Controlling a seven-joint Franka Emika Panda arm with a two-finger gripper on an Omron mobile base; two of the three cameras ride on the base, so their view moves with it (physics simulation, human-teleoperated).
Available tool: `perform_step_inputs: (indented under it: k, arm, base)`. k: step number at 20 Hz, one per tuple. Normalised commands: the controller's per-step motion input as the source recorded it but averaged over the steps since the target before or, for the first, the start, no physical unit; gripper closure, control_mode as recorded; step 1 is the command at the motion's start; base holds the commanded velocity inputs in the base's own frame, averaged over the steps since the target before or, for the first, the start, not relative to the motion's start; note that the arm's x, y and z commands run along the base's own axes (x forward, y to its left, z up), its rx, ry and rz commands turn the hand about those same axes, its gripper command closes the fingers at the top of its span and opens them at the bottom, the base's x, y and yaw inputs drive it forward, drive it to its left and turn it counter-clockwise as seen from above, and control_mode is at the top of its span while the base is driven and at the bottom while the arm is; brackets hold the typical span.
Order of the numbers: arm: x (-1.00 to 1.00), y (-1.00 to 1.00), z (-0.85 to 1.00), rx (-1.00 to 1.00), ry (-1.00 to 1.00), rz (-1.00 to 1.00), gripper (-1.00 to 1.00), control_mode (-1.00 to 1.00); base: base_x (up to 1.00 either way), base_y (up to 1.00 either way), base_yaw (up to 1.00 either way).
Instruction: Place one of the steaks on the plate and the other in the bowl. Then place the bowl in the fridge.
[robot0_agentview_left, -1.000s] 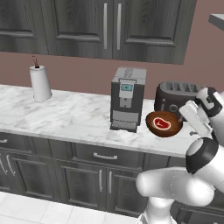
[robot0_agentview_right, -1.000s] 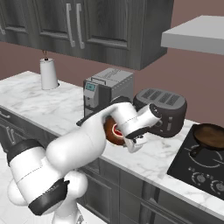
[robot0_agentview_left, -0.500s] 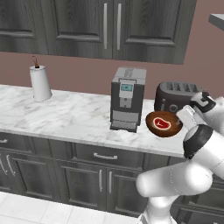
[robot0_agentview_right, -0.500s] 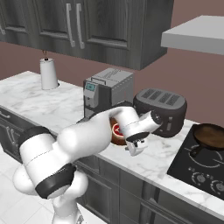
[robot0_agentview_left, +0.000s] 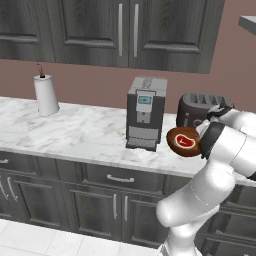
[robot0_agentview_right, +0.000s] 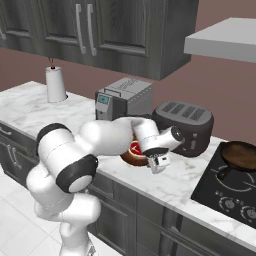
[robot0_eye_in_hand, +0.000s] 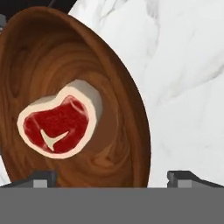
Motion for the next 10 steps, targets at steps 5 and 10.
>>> perform_step_inputs:
  k: [5, 10]
  arm:
    - [0.37, -0.20, -0.39, 0.00, -0.04, 0.00, -1.00, -1.00]
    - [0.37, -0.02, -0.34, 0.00, -0.02, 0.00, 1.00, -1.00]
  base:
    - [0.00, 0.00, 0.00]
    - [0.00, 0.00, 0.00]
